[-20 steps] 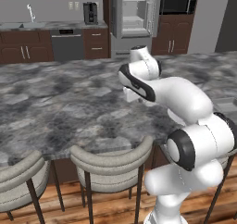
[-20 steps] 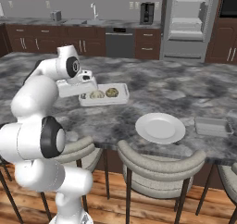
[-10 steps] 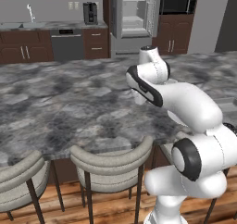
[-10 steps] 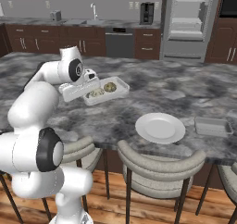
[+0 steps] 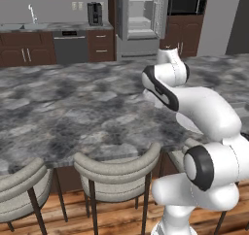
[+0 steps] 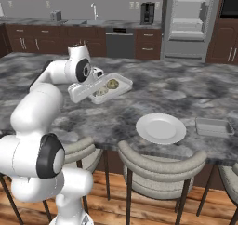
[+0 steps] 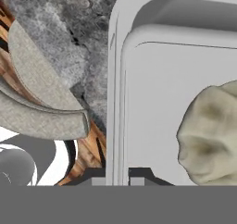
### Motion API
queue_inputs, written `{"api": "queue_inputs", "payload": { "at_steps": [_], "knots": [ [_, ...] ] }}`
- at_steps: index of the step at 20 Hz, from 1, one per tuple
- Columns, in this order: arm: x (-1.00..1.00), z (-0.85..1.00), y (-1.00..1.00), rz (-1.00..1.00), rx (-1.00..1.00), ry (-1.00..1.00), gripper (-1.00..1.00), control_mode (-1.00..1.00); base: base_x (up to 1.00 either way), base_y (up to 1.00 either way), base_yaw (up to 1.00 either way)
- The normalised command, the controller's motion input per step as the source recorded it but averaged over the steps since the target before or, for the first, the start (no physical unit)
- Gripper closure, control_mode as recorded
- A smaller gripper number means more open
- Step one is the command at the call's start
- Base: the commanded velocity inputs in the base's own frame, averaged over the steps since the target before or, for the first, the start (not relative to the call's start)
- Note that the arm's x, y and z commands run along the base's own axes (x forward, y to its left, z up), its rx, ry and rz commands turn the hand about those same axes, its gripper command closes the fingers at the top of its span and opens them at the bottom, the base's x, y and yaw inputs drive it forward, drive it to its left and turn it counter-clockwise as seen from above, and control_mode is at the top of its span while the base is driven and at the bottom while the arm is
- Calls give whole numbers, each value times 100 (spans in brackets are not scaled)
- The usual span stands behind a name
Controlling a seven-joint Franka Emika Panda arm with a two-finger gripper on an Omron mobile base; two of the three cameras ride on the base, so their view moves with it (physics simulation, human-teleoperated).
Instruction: Place two dumplings into each of the tupperware containers and then place the containers in the fridge.
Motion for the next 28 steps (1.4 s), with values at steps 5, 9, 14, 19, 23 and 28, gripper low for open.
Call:
{"api": "queue_inputs", "payload": {
  "at_steps": [5,9,14,19,23,28],
  "knots": [
    [0,0,-30,26,0,0,100,-100,0,0,0],
    [0,-1,-1,14,0,0,100,-100,0,0,0],
    [1,-1,-8,10,0,0,100,-100,0,0,0],
    [0,-1,-19,8,0,0,100,-100,0,0,0],
    [0,0,0,0,0,0,100,100,-8,-12,0],
    [0,0,0,0,0,0,100,100,-56,-94,-3]
  ]
}}
